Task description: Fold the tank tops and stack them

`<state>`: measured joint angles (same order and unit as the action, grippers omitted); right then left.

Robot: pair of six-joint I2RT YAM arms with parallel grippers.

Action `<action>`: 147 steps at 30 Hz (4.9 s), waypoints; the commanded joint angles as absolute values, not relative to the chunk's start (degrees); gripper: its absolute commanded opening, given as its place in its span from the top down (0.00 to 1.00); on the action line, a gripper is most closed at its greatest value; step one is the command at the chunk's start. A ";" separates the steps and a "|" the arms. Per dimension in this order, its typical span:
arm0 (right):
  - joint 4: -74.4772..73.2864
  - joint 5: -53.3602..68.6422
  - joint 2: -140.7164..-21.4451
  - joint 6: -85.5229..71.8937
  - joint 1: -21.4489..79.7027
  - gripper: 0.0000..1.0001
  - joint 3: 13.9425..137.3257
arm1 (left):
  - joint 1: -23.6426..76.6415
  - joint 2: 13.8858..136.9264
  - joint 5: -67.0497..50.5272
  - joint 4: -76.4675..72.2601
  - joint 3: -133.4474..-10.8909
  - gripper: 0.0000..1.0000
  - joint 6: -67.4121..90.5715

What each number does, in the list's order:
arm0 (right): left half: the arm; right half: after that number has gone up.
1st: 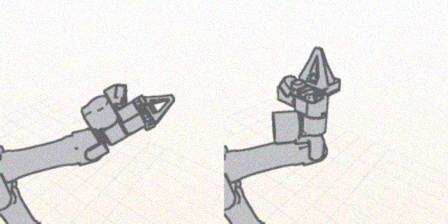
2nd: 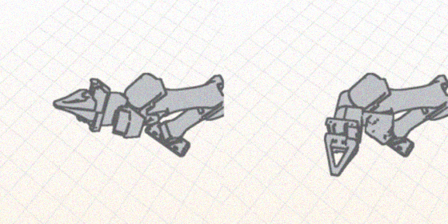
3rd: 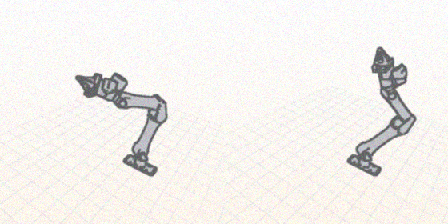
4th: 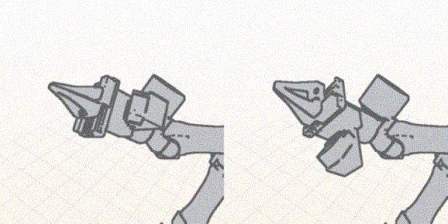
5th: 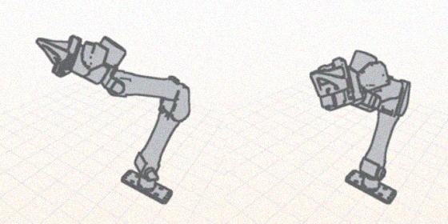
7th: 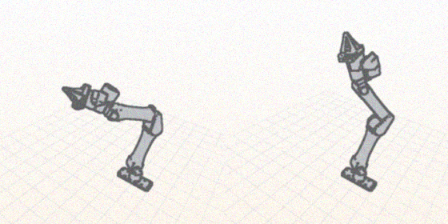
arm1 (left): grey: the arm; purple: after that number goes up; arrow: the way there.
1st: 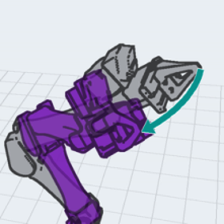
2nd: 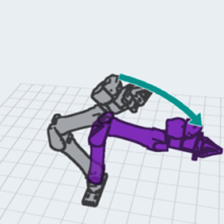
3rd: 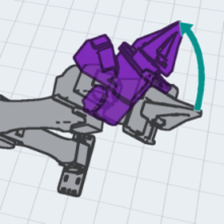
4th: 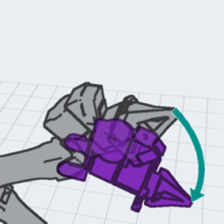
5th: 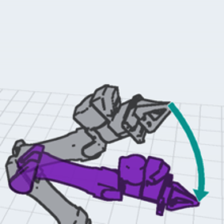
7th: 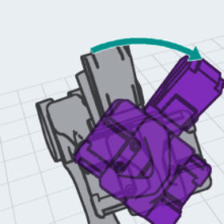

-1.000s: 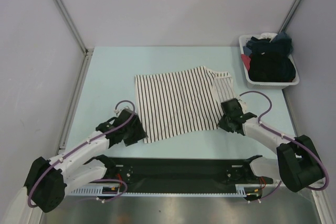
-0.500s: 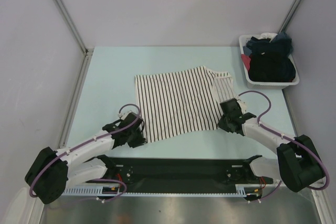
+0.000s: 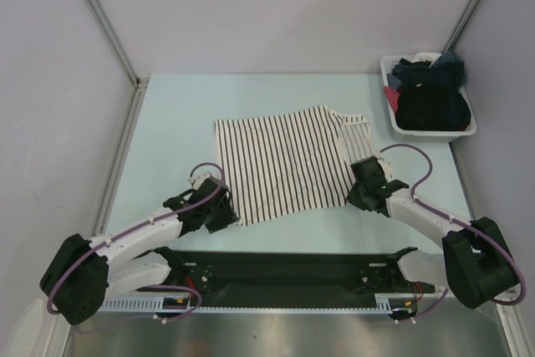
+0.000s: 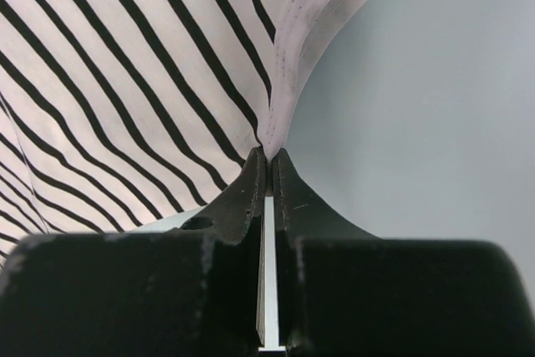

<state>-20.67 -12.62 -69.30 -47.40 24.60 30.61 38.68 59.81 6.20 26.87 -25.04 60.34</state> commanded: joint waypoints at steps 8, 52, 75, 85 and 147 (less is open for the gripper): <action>-19.69 -13.36 -68.90 -46.41 24.96 1.00 31.64 | 39.02 51.61 9.31 30.41 -24.52 1.00 60.56; -25.13 -15.64 -68.74 -42.98 24.96 1.00 35.59 | 39.90 54.41 7.04 23.72 -21.44 1.00 55.02; -27.07 -13.28 -82.96 -32.70 22.33 1.00 54.92 | 30.15 61.61 6.77 33.22 -39.73 1.00 44.22; -26.54 -9.67 -92.19 -30.06 19.07 1.00 64.06 | 24.18 66.96 6.68 31.64 -42.27 1.00 40.26; -22.51 -0.99 -108.71 -22.25 12.31 0.55 87.26 | 14.42 85.78 17.16 28.13 -61.16 0.00 34.63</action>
